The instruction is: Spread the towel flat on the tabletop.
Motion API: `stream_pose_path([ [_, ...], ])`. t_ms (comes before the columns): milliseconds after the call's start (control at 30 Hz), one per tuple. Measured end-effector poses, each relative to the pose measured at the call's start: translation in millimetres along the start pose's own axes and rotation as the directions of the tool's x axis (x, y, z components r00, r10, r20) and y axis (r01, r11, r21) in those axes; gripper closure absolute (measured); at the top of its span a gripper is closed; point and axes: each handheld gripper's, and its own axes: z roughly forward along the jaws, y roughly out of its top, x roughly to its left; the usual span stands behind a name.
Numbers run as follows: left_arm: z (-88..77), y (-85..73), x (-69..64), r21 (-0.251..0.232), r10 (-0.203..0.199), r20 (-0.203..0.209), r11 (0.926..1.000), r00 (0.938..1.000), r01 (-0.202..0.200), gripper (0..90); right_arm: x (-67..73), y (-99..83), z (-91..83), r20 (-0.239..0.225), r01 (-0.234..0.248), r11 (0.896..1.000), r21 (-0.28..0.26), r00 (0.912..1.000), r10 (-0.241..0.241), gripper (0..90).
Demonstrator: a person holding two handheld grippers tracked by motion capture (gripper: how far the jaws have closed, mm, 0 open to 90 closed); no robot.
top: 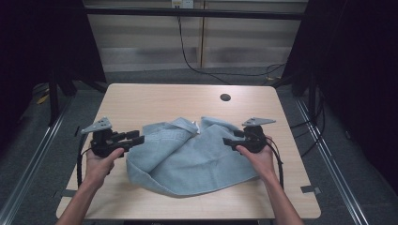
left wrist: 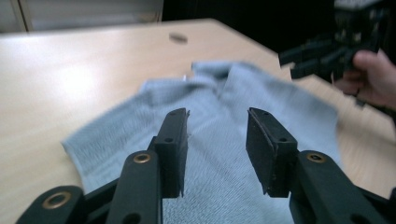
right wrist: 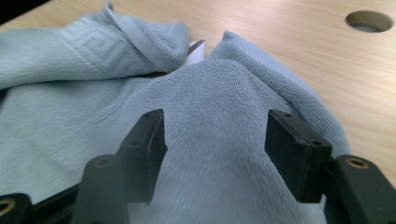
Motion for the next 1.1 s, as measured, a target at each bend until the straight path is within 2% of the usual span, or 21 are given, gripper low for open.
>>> stream_pose_path([
  [100,21.4,-19.5,3.0,0.092,0.003,-0.026,0.9958,0.9997,-0.001,56.0,-7.4,-1.8,24.8,0.010,-0.003,0.999,0.042,1.0000,0.002,33.2],
  [200,36.4,-41.5,5.2,0.164,-0.004,-0.006,0.9865,1.0000,0.005,51.9,-14.1,-7.3,41.4,0.017,-0.027,0.997,0.072,0.9995,0.026,31.9],
  [267,36.7,-44.9,5.7,0.157,-0.012,0.035,0.9875,0.9993,0.006,44.7,-15.8,-12.3,47.8,0.017,-0.034,0.994,0.100,0.9993,0.032,38.6],
  [300,35.3,-44.2,5.2,0.151,-0.018,0.037,0.9884,0.9992,0.012,44.1,-14.9,-15.1,49.5,0.017,-0.031,0.993,0.116,0.9994,0.029,47.2],
  [333,35.3,-44.2,5.2,0.151,-0.018,0.037,0.9884,0.9992,0.012,41.8,-14.9,-15.1,49.5,0.017,-0.031,0.993,0.116,0.9994,0.029,47.2],
  [367,35.4,-44.5,3.0,0.161,-0.004,0.049,0.9869,0.9988,-0.004,38.8,-10.1,-20.5,49.8,0.021,-0.010,0.991,0.133,0.9998,0.007,63.3],
  [400,36.0,-45.1,1.0,0.163,0.008,0.040,0.9865,0.9992,-0.014,38.0,-8.4,-21.8,48.0,0.014,-0.010,0.991,0.134,0.9999,0.008,72.1],
  [467,35.3,-43.5,-1.9,0.165,-0.003,0.045,0.9863,0.9990,-0.005,35.1,-4.8,-25.2,43.3,0.001,-0.005,0.990,0.144,1.0000,0.005,81.0],
  [533,33.9,-41.3,-4.3,0.164,-0.010,0.048,0.9865,0.9988,0.002,32.3,0.1,-29.3,36.5,-0.007,0.001,0.990,0.144,1.0000,0.000,83.0],
  [567,30.5,-36.9,-9.7,0.140,-0.011,0.090,0.9901,0.9959,-0.002,31.9,2.8,-31.0,31.6,-0.012,0.001,0.990,0.141,0.9999,0.001,83.6],
  [600,30.3,-35.3,-13.1,0.134,-0.010,0.098,0.9910,0.9951,-0.003,31.9,5.1,-32.3,26.2,-0.017,-0.002,0.991,0.136,0.9998,0.004,83.7],
  [667,33.2,-34.0,-20.5,0.150,0.016,0.121,0.9882,0.9925,-0.034,30.3,10.6,-34.7,15.4,-0.033,-0.006,0.992,0.124,0.9994,0.010,83.9],
  [700,33.2,-34.0,-20.5,0.150,0.016,0.121,0.9882,0.9925,-0.034,30.2,10.6,-34.7,15.4,-0.033,-0.006,0.992,0.124,0.9994,0.010,83.9],
  [733,36.7,-34.9,-24.3,0.165,0.033,0.119,0.9848,0.9923,-0.053,29.7,17.8,-39.0,5.6,-0.048,-0.003,0.992,0.126,0.9988,0.010,83.8],
  [767,45.0,-38.7,-28.7,0.215,0.079,0.085,0.9720,0.9933,-0.096,29.4,21.9,-42.0,1.7,-0.053,0.000,0.992,0.128,0.9986,0.007,83.7],
  [833,49.5,-41.7,-30.3,0.243,0.130,0.051,0.9602,0.9903,-0.138,32.2,28.5,-48.9,-6.6,-0.064,-0.012,0.992,0.127,0.9977,0.020,83.6],
  [867,49.4,-41.9,-31.2,0.253,0.168,0.020,0.9529,0.9855,-0.168,39.8,31.3,-52.4,-10.3,-0.082,-0.017,0.993,0.120,0.9962,0.027,83.4],
  [900,49.0,-41.5,-30.8,0.260,0.187,0.008,0.9482,0.9823,-0.183,48.2,35.1,-55.8,-14.0,-0.090,-0.017,0.993,0.119,0.9956,0.028,83.5],
  [967,48.0,-41.0,-29.3,0.261,0.199,-0.010,0.9466,0.9800,-0.189,61.1,44.9,-62.8,-19.5,-0.102,-0.005,0.990,0.141,0.9946,0.019,82.9],
  [1000,46.2,-40.2,-22.3,0.257,0.178,-0.046,0.9532,0.9830,-0.160,66.8,49.8,-66.8,-21.7,-0.111,0.008,0.989,0.147,0.9938,0.008,82.7],
  [1100,43.3,-37.1,-6.4,0.230,0.138,-0.109,0.9669,0.9843,-0.110,74.5,66.1,-79.4,-24.3,-0.183,0.019,0.984,0.180,0.9830,0.015,79.6],
])
